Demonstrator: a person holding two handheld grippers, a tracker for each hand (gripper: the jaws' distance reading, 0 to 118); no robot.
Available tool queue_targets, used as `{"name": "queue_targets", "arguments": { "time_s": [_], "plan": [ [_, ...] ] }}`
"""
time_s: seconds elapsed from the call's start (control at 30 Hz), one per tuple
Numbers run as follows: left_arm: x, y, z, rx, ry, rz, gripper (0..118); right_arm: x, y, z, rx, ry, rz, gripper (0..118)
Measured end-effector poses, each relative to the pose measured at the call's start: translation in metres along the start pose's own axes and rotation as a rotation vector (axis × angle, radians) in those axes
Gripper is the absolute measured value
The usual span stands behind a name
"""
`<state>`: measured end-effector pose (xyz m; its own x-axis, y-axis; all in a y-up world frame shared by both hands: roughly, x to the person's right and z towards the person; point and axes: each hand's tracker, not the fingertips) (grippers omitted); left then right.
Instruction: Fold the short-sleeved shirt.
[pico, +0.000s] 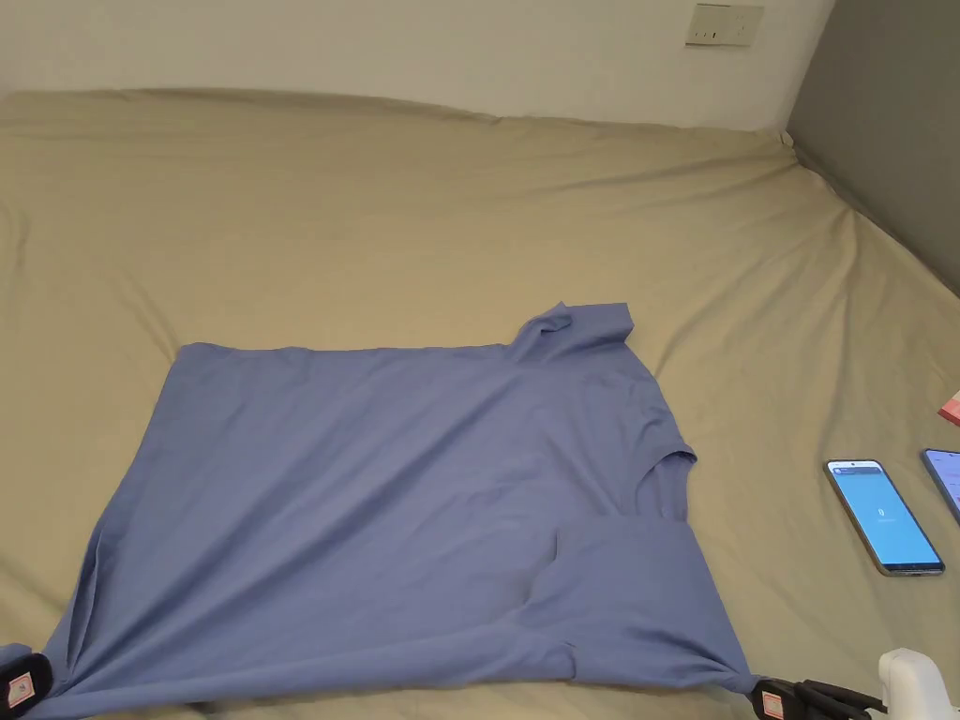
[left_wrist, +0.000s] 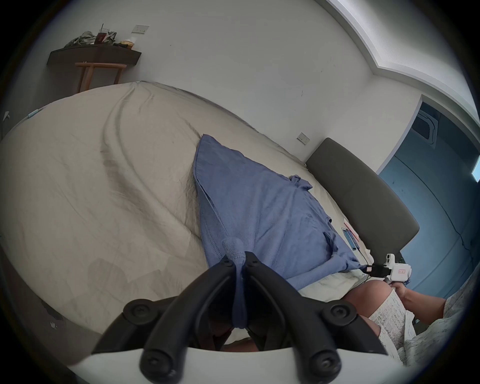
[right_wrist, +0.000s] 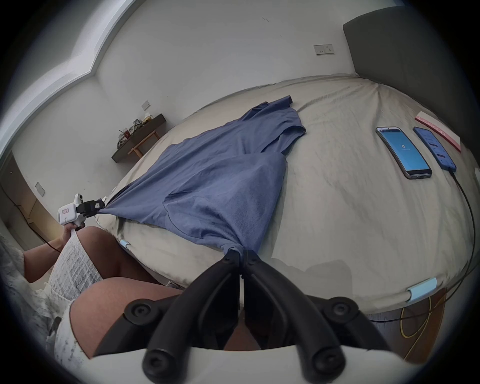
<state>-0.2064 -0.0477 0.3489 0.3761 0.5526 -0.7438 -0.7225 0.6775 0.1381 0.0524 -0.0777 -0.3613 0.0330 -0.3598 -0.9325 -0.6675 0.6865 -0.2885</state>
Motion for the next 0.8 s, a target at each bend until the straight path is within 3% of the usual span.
{"name": "queue_targets", "arguments": {
  "time_s": [0.27, 0.33, 0.37, 0.4, 0.43, 0.47, 0.5, 0.53, 0.73, 0.77, 0.8],
  "plan": [
    [-0.002, -0.006, -0.013, -0.045, 0.035, -0.007, 1, -0.003, -0.003, -0.016, -0.064, -0.037, 0.055, 0],
    [-0.002, -0.006, -0.012, -0.042, 0.039, 0.000, 9, -0.003, -0.003, -0.016, -0.060, -0.035, 0.052, 4],
    [-0.003, -0.006, -0.011, -0.043, 0.048, 0.002, 21, -0.002, -0.003, -0.016, -0.062, -0.038, 0.046, 13],
    [-0.004, -0.006, -0.009, -0.041, 0.062, 0.000, 40, -0.002, -0.003, -0.015, -0.063, -0.046, 0.050, 32],
    [-0.006, -0.006, -0.005, -0.042, 0.061, 0.001, 67, -0.002, -0.003, -0.014, -0.067, -0.049, 0.049, 65],
    [-0.009, -0.005, 0.000, -0.044, 0.057, 0.006, 79, 0.000, -0.003, -0.011, -0.070, -0.049, 0.046, 91],
    [-0.010, -0.004, 0.005, -0.039, 0.062, 0.009, 87, 0.002, -0.003, -0.007, -0.068, -0.044, 0.040, 106],
    [-0.010, -0.003, 0.012, -0.028, 0.080, 0.005, 94, 0.003, -0.003, -0.002, -0.063, -0.039, 0.033, 113],
    [-0.014, 0.005, 0.052, 0.006, 0.132, -0.009, 96, -0.001, 0.010, 0.029, 0.005, -0.055, 0.005, 110],
    [-0.013, 0.006, 0.057, 0.009, 0.131, -0.019, 93, -0.004, 0.012, 0.033, 0.018, -0.063, 0.017, 101],
    [-0.011, 0.008, 0.060, 0.008, 0.136, -0.030, 85, -0.006, 0.014, 0.037, 0.029, -0.067, 0.023, 83]
  ]
}}
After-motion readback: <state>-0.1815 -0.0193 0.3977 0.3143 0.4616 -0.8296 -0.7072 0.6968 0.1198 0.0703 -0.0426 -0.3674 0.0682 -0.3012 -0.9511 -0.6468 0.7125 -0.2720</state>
